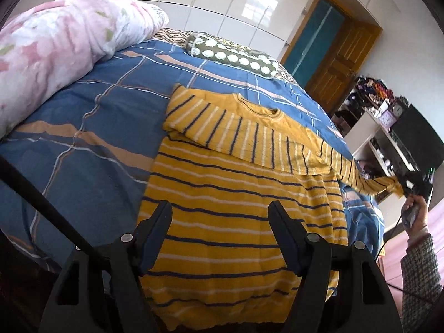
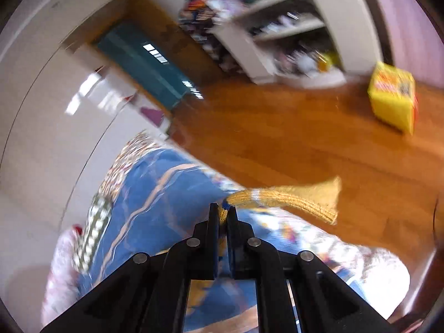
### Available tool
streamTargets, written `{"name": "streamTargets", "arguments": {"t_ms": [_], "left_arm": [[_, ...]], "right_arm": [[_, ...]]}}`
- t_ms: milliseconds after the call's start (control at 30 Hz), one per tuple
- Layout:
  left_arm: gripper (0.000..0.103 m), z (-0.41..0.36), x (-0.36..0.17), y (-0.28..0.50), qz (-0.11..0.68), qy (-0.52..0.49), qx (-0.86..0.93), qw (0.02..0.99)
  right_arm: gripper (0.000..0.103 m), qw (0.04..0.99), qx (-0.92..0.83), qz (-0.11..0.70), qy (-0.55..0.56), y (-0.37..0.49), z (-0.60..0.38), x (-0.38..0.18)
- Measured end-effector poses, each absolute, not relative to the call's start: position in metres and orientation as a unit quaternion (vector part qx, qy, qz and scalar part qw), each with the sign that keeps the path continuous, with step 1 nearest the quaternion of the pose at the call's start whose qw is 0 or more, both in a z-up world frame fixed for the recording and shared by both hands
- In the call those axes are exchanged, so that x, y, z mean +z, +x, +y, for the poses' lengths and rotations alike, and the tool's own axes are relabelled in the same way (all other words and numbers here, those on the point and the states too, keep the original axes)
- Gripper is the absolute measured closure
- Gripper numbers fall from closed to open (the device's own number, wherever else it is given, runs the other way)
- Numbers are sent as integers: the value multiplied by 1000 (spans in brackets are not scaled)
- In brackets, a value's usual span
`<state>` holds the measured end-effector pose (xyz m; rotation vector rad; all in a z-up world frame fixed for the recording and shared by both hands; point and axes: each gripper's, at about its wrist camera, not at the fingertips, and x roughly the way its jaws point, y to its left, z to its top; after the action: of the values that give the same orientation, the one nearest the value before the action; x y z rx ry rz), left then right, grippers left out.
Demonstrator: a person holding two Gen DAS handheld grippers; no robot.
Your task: Fold small clothes
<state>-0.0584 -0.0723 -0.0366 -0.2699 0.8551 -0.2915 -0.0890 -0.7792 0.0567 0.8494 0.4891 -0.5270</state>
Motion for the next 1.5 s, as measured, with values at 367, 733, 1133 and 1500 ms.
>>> {"name": "streamTargets", "arguments": {"t_ms": [367, 733, 1133, 1500], "left_arm": [[33, -8, -41, -77, 380, -161, -112, 904], [33, 38, -54, -82, 377, -205, -84, 900], [32, 38, -63, -79, 391, -214, -77, 892], [32, 41, -81, -70, 415, -210, -59, 884]], "right_arm": [[97, 923, 20, 347, 167, 83, -451, 87], [68, 883, 138, 400, -203, 84, -201, -28], [56, 899, 137, 389, -149, 32, -269, 4], [65, 857, 126, 497, 58, 140, -273, -45]]}}
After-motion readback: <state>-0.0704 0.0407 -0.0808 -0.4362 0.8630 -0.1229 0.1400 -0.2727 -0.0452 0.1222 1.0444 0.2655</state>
